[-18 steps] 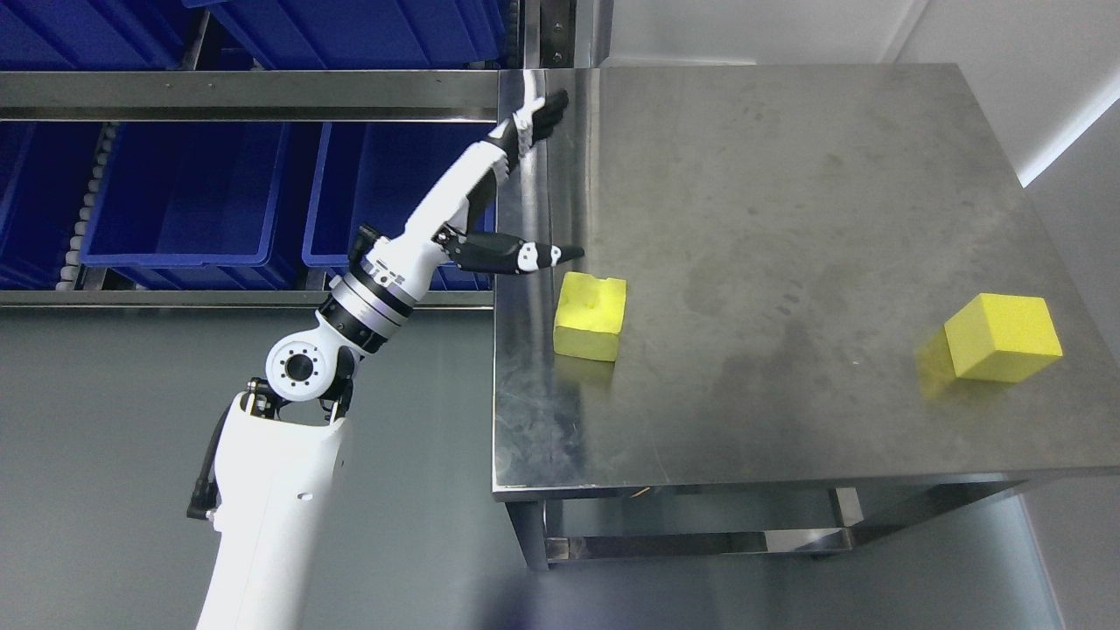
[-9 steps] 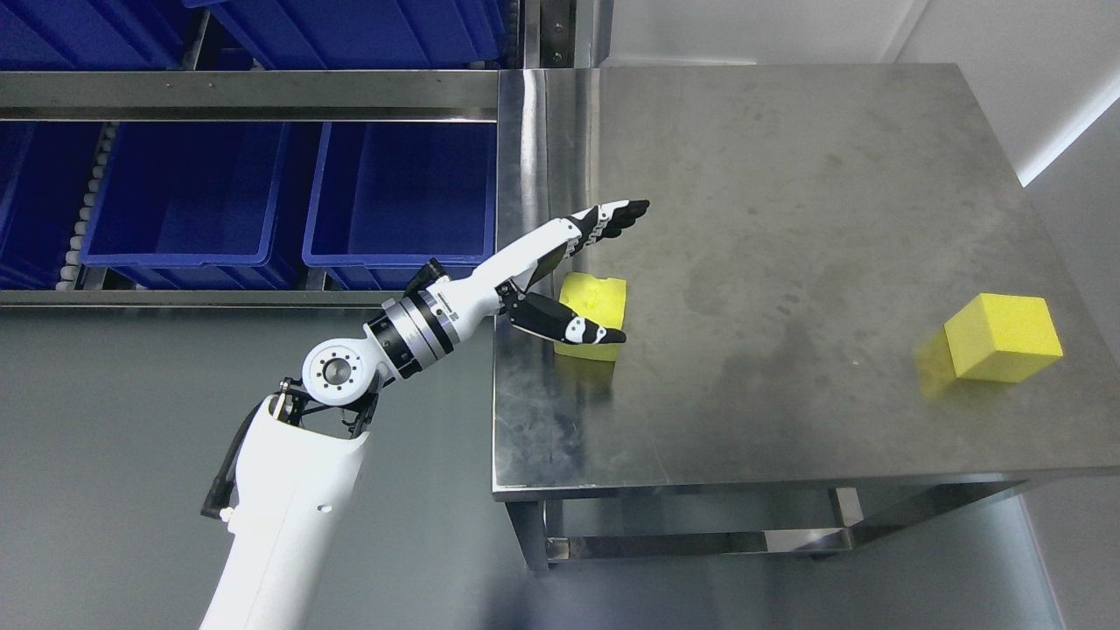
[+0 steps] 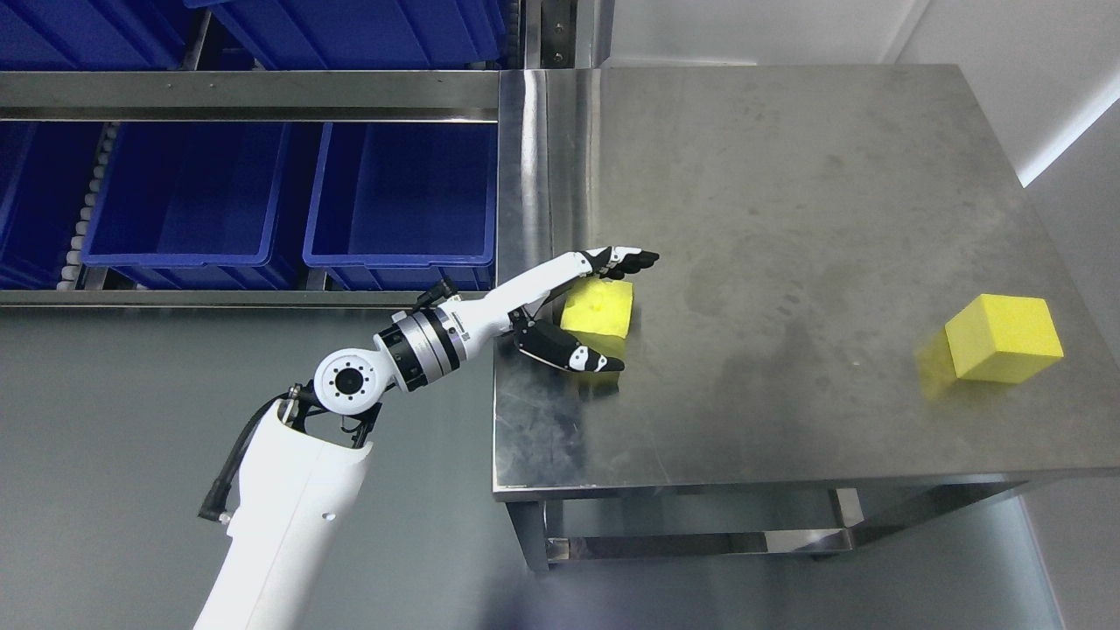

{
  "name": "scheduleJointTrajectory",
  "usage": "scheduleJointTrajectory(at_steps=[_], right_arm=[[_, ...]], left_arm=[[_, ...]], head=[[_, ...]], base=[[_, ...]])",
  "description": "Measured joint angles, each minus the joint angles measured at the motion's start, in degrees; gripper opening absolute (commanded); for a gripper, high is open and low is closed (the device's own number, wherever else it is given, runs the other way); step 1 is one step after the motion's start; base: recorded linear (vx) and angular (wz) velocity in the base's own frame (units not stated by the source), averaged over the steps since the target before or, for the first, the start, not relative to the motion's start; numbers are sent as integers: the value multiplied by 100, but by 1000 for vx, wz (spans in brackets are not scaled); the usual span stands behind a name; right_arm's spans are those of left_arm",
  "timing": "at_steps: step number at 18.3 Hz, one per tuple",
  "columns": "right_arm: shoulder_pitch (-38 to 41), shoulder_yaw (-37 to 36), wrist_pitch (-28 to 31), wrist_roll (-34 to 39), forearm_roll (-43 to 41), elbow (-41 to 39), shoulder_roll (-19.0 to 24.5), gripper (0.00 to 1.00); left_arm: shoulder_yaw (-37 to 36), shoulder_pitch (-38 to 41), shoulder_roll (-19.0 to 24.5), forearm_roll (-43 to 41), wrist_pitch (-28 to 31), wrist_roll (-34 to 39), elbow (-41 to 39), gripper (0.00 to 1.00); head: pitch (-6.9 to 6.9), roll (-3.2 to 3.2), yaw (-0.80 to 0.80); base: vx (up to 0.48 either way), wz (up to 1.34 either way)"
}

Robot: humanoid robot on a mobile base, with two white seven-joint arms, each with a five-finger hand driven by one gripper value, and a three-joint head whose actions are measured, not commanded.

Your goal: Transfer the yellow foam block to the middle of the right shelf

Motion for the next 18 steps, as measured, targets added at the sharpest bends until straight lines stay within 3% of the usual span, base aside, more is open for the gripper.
scheduleJointTrajectory(at_steps=[2,3,8,10,14,18], right_arm=[[0,0,0,0,0,0,0,100],[0,0,0,0,0,0,0,100],[0,0,0,0,0,0,0,100],[0,0,0,0,0,0,0,100],[0,0,0,0,0,0,0,100],[1,0,0,0,0,0,0,100]], left_arm=[[54,22,5,-7,-4,-54,8,35],[94,35,-9,12,-7,-106,11,30],[381,50,-148,400,-23,-183,27,30],[485,-44,-186,973,-144,515,9,31],[615,-237,-246,1977,-1291,2395,-3,31],[725,-182,-281,2385,-1809,3182,-18,31]], head=[[0,0,0],[0,0,0],[0,0,0],[0,0,0],[0,0,0],[0,0,0]], base=[[0,0],[0,0],[0,0],[0,0],[-3,3],[-19,65]])
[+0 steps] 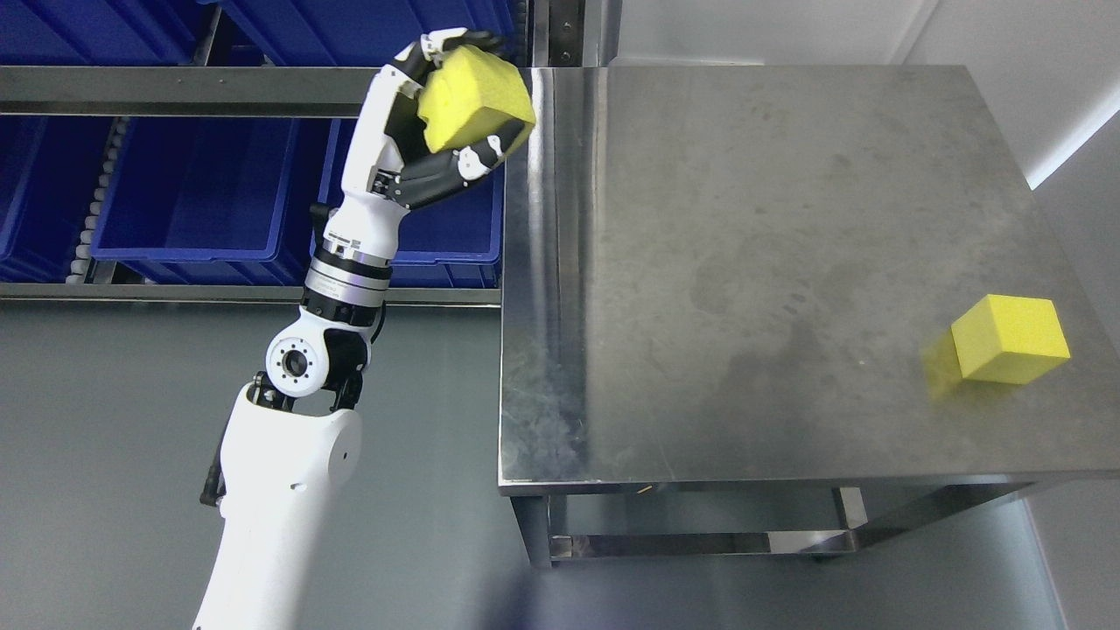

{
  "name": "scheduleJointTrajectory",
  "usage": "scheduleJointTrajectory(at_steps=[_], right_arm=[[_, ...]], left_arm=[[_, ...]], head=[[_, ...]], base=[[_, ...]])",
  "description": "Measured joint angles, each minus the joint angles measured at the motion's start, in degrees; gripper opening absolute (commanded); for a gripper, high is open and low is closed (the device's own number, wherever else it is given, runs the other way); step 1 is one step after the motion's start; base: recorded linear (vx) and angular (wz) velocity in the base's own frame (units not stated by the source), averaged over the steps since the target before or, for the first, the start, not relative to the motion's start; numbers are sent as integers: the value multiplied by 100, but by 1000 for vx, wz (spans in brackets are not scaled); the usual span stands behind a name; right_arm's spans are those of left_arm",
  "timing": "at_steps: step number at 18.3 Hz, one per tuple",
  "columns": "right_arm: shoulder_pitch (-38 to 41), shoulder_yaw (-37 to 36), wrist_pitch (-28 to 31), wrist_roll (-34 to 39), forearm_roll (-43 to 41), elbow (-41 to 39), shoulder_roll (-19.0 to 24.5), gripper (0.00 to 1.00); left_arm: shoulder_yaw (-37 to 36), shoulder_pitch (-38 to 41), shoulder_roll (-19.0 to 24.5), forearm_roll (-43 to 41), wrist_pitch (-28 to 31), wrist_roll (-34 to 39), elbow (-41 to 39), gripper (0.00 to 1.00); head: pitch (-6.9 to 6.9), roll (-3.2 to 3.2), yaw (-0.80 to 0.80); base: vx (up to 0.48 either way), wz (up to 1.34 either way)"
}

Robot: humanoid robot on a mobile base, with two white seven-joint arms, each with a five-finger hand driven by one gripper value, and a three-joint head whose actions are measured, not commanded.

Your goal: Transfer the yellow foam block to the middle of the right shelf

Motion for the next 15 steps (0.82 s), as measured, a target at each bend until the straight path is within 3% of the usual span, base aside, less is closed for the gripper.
scheduleJointTrajectory(at_steps=[7,15], right_arm=[[0,0,0,0,0,0,0,100],[0,0,-1,0,0,0,0,100]], left_arm=[[525,317,-38,-26,-117,146,-19,31],[979,751,-61,-86,-86,150,-30,31]], head=[[0,0,0],[-1,0,0]], base=[[-10,256],[23,783]])
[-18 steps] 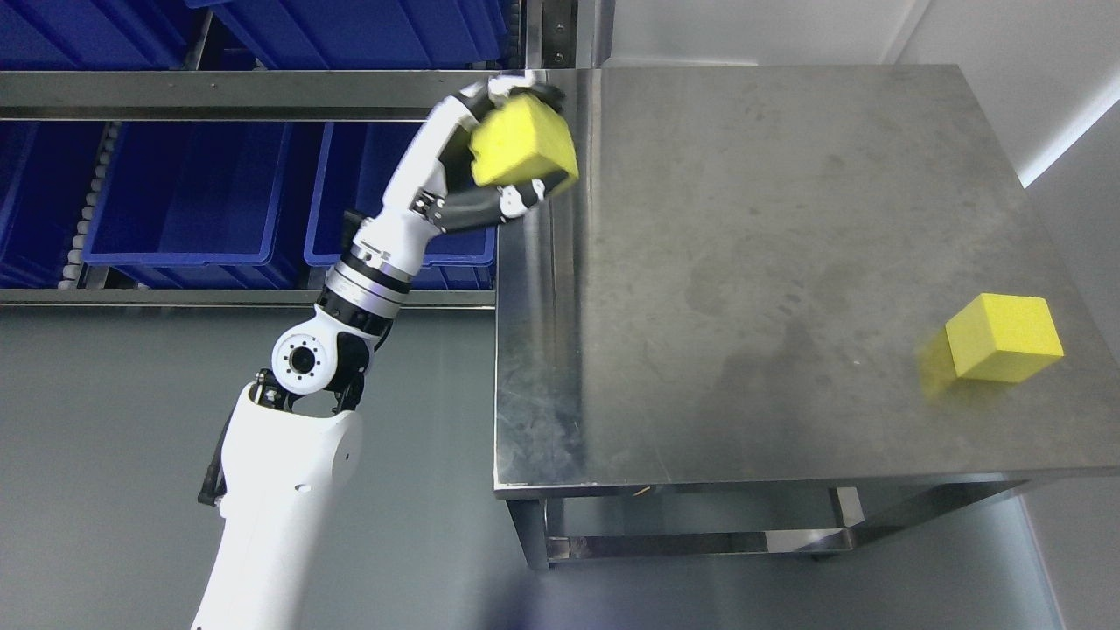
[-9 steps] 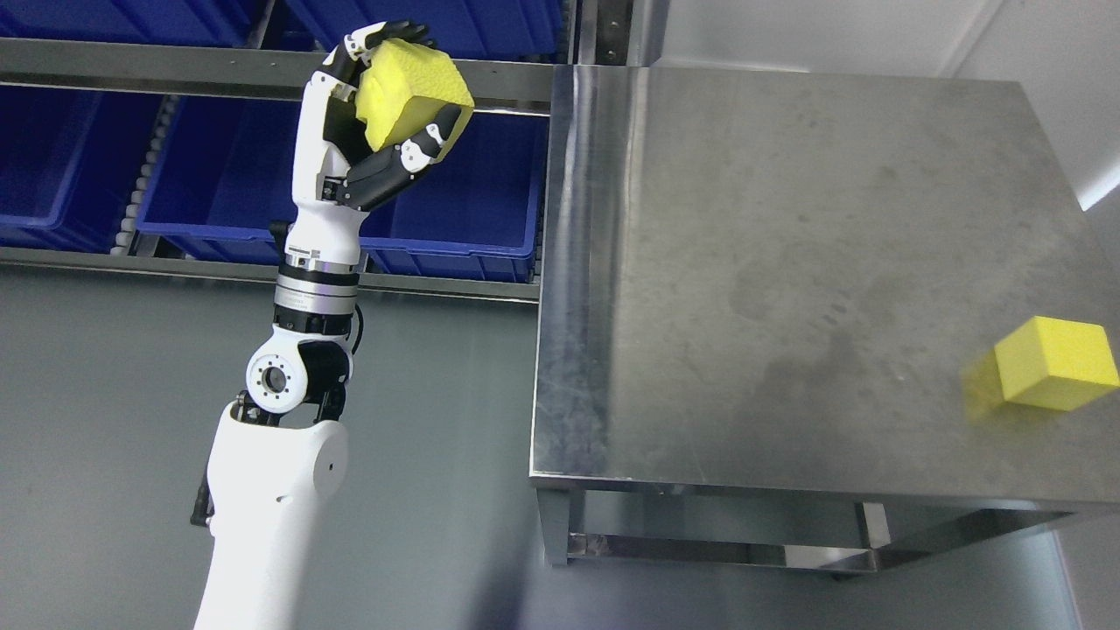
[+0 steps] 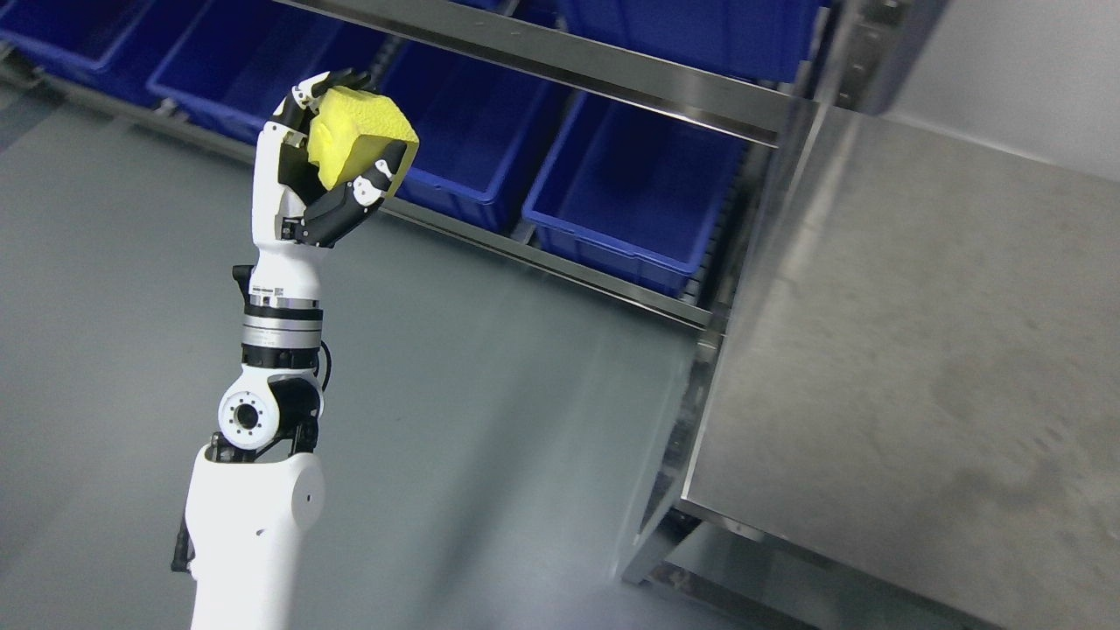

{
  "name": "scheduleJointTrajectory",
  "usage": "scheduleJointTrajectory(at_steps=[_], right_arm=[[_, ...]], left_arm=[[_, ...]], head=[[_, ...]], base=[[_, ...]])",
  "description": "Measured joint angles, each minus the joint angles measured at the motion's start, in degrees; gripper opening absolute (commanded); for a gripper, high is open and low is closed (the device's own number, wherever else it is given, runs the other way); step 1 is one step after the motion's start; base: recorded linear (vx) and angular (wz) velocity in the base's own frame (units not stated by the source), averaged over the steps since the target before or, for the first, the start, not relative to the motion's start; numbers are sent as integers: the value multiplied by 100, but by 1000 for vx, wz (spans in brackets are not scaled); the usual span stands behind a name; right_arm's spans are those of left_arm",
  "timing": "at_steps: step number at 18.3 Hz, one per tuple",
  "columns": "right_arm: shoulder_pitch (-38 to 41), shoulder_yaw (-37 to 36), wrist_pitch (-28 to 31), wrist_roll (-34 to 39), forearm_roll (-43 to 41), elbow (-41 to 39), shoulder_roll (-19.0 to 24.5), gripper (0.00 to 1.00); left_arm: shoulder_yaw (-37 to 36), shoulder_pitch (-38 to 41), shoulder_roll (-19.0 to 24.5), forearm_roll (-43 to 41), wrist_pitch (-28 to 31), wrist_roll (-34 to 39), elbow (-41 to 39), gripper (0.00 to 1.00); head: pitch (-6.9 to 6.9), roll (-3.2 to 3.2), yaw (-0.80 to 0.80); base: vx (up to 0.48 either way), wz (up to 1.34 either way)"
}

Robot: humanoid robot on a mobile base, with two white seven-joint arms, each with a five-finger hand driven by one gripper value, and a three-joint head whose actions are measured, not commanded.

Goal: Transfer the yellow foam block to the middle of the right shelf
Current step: 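Hold the cube raised in the left hand while turning toward the bins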

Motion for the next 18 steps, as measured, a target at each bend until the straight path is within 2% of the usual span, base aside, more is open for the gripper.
scheduleJointTrajectory(at_steps=[10,18], right_arm=[[-1,0,0,0,0,0,0,100],[0,0,0,0,0,0,0,100]], left_arm=[[481,187,-13,-14,5,-32,-13,31],[607,222,-17,-16,95,-39,-78,31]], head=[[0,0,0],[0,0,0]], base=[[24,1051],[70,502]])
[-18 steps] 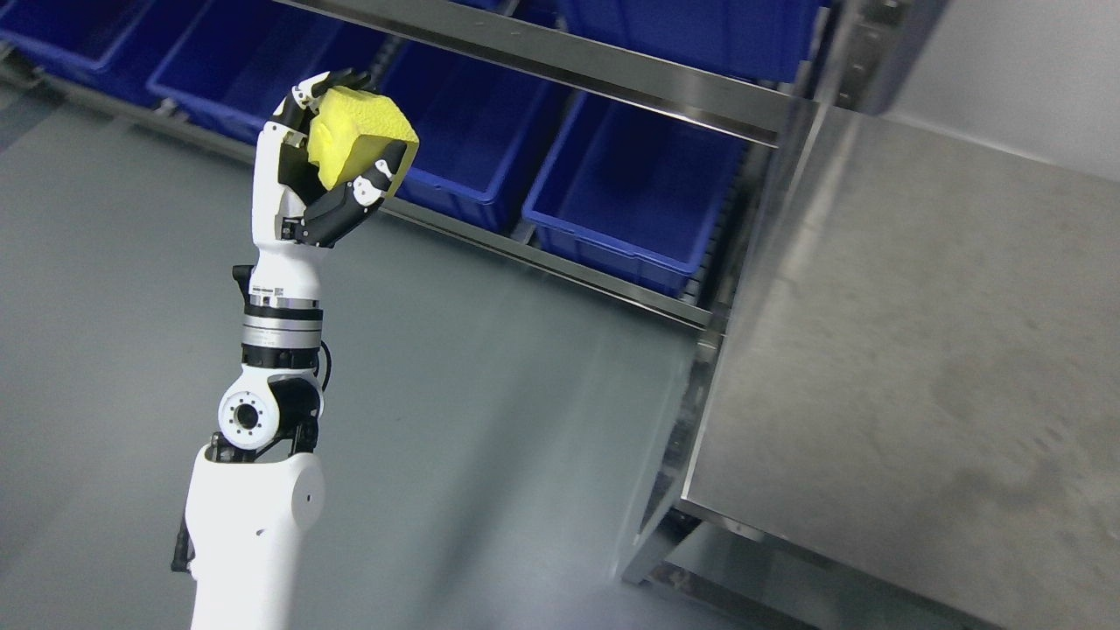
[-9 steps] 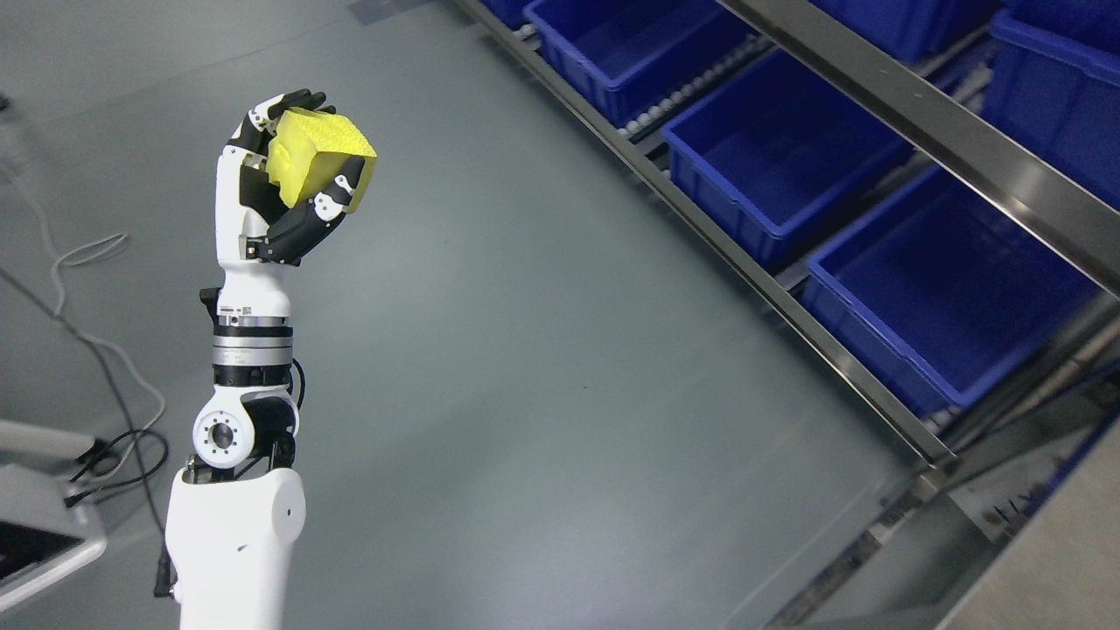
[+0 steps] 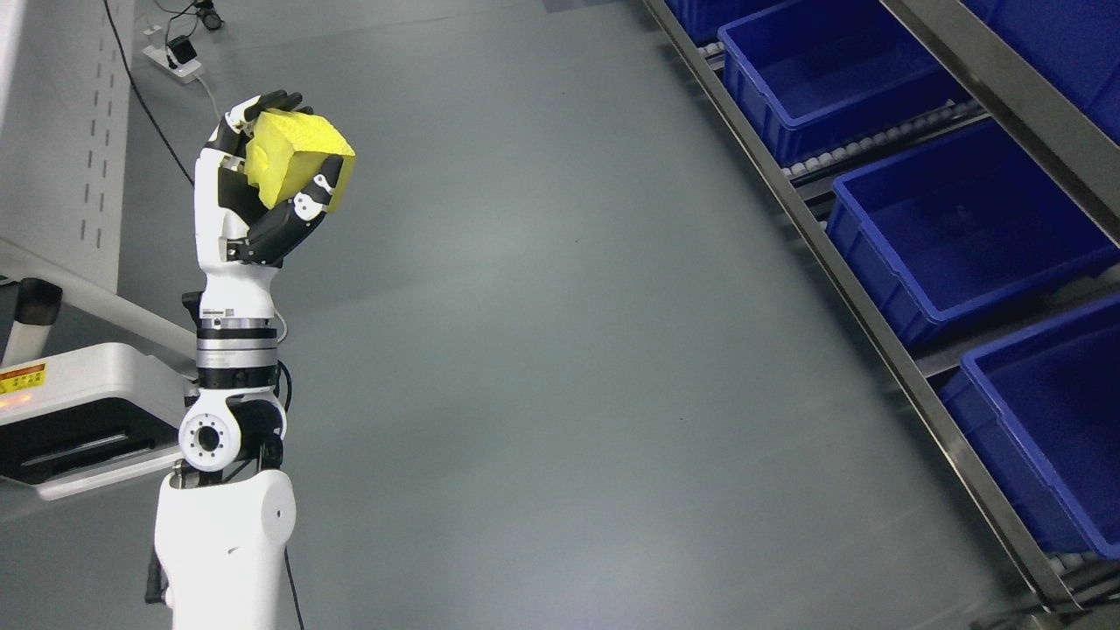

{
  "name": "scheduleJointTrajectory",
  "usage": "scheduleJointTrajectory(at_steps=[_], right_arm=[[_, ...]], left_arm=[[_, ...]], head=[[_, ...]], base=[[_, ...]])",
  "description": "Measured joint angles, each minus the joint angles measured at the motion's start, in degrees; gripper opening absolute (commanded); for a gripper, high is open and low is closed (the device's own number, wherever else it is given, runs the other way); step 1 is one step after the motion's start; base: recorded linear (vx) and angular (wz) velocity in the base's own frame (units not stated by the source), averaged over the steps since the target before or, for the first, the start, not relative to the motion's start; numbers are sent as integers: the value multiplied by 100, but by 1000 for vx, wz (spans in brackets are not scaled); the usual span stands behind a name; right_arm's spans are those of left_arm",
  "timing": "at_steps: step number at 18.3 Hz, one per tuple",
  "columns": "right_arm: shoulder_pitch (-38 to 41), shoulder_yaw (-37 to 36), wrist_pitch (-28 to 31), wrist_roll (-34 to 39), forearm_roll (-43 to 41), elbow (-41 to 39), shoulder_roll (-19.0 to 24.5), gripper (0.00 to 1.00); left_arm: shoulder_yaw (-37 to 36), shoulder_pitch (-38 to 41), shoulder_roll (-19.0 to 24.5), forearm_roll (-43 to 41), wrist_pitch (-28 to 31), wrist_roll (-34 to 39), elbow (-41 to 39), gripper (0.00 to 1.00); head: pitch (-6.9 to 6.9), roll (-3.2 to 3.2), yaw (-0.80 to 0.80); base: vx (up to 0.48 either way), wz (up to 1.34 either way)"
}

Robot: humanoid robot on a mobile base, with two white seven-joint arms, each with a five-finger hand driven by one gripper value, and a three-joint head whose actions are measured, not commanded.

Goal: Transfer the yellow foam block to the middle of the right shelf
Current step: 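Hold the cube raised in the left hand while turning toward the bins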

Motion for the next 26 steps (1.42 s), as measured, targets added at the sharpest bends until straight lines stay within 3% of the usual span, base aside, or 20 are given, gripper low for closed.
scheduleJointTrajectory(at_steps=[15,26], right_arm=[[0,0,0,0,0,0,0,100],[0,0,0,0,0,0,0,100]], left_arm=[[62,203,-3,0,109,-1,-191,31],[249,305,-4,-1,83,-3,-352,31]], head=[[0,0,0],[0,0,0]], base=[[136,164],[348,-670]])
